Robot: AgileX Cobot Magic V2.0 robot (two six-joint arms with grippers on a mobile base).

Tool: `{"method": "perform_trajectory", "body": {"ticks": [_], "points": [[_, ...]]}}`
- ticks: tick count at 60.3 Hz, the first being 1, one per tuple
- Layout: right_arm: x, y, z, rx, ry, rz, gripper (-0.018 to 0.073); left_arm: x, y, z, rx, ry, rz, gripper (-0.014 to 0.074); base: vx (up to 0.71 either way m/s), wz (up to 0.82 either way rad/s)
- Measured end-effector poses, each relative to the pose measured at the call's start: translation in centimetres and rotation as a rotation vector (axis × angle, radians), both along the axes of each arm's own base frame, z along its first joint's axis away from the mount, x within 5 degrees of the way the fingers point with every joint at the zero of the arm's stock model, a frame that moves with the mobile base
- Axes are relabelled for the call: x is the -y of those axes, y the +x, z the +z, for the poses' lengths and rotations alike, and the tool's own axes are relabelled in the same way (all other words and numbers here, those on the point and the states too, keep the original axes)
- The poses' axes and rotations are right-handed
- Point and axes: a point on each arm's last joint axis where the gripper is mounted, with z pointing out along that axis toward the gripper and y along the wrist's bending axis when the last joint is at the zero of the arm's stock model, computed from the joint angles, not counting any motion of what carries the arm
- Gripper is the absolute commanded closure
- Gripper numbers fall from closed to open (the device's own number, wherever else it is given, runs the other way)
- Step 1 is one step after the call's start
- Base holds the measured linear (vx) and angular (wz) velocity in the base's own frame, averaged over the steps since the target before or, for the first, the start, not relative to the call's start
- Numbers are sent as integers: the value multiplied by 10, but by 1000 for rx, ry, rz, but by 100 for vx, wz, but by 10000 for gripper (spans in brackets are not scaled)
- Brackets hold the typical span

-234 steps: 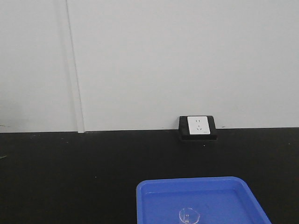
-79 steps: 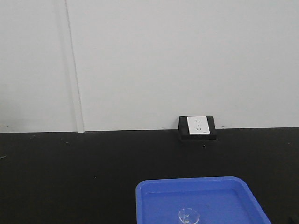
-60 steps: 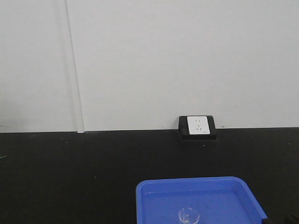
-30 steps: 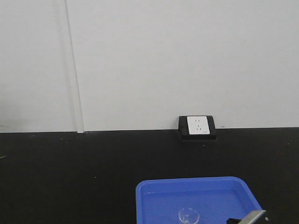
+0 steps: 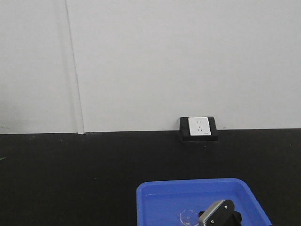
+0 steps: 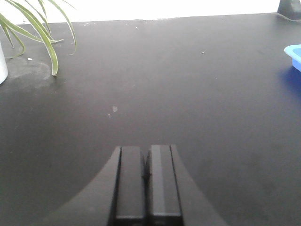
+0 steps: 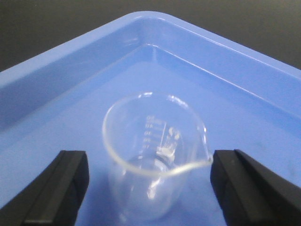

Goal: Move beaker to silver tray on left bench
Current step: 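Lower the right gripper around the glass beaker in the blue tray, then close the right gripper on the beaker and lift it up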

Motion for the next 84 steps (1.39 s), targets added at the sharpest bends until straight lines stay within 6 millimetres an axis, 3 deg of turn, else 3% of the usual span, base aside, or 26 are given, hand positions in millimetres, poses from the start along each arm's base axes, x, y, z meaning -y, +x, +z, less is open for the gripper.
{"method": "perform_trajectory", "body": {"ticks": [16,24,35,43,54,66,76,83,84], "points": [[-7,25,-17,-34,46,-21,-32,0,0,0,0,0,0,595,0,0],[-8,29,-19,-37,54,-25,14,0,0,0,0,0,0,595,0,0],[-8,29,-19,-45,62,-29,187,0,0,0,0,0,0,595,0,0],[-8,30,-9,-42,79,-39,364,0,0,0,0,0,0,595,0,0],[-12,28,31,51,96,15,578,0,0,0,0,0,0,595,0,0],[-14,15,94,98,197,57,575,0,0,0,0,0,0,595,0,0],[-23,6,142,139,172,84,575,0,0,0,0,0,0,595,0,0],[-43,0,173,173,164,103,574,0,0,0,0,0,0,595,0,0],[-67,-8,192,196,165,142,573,0,0,0,0,0,0,595,0,0]]}}
